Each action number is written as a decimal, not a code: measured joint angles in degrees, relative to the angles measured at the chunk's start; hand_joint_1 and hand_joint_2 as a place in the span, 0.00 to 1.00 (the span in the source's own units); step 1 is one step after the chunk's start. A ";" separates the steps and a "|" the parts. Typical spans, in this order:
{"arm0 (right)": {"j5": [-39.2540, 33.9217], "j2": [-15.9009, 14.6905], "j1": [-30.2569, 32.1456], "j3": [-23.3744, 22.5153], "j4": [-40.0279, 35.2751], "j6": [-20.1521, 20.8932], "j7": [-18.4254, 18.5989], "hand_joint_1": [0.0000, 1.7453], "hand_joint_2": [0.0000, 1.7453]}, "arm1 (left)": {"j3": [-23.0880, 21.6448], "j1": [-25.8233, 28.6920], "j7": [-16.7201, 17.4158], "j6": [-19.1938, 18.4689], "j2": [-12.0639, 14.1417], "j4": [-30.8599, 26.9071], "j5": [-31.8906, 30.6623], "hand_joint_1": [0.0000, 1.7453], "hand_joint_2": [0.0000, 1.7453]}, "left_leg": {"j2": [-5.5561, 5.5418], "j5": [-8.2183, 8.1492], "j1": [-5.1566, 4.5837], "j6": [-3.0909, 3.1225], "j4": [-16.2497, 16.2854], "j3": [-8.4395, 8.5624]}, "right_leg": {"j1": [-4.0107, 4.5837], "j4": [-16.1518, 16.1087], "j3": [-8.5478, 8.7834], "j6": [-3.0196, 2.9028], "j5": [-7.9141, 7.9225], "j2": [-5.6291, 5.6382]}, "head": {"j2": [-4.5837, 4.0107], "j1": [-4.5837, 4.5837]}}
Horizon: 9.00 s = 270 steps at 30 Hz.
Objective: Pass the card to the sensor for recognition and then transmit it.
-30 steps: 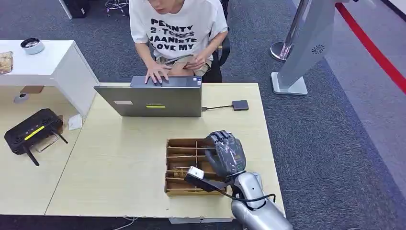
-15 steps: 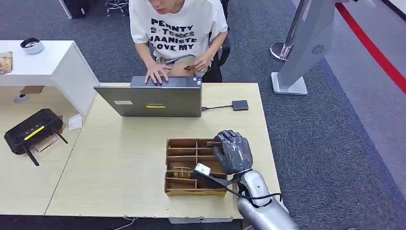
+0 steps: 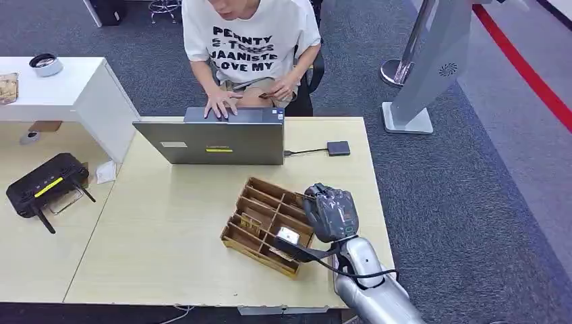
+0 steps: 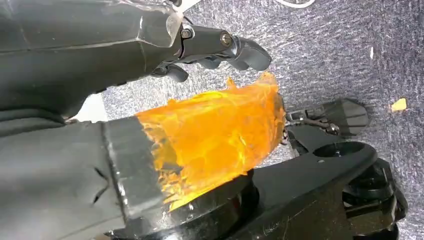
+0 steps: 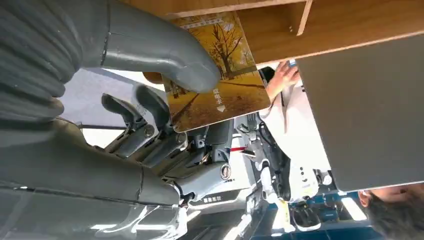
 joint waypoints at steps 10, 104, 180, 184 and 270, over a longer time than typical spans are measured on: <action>0.00 -0.02 0.00 -0.15 0.02 0.02 0.00 1.00 1.00 | 0.00 0.00 0.00 0.00 0.13 0.00 0.00 0.00 0.00 | 0.00 0.00 0.00 0.00 0.00 0.00 | 0.00 0.00 0.00 0.00 0.00 0.00 | 0.00 0.00; -15.17 0.79 8.48 -4.37 -36.35 -6.54 -12.61 1.00 1.00 | -1.88 -0.08 -0.48 0.42 -0.35 0.00 0.96 0.00 0.00 | 0.01 0.00 0.00 0.00 0.00 -0.01 | 0.00 0.00 -0.01 -0.02 0.02 0.01 | 0.00 0.00; 23.12 -0.07 -29.88 8.61 9.98 -6.64 6.56 0.00 0.00 | -8.55 -4.06 3.43 -3.21 -0.17 0.00 -4.26 0.00 0.00 | -0.04 0.78 0.01 -0.20 0.03 -0.90 | 0.14 0.05 -0.90 -0.24 0.70 0.00 | 0.00 0.04; 22.77 -0.04 -29.18 7.45 8.28 -6.64 7.19 0.00 0.00 | -8.55 -3.97 3.65 -2.93 -0.18 0.02 -4.17 0.00 0.00 | -0.02 0.78 0.01 -0.20 0.03 -0.89 | 0.13 0.05 -0.89 -0.24 0.71 0.01 | 0.00 0.00; -36.19 5.05 26.59 -31.76 -49.00 -6.58 -17.57 0.00 0.00 | -4.15 2.09 -1.09 0.63 0.00 0.02 6.76 0.00 0.00 | 0.00 0.52 0.02 -0.32 0.01 -0.76 | 0.16 0.02 -0.79 -0.33 0.54 0.02 | 0.00 0.00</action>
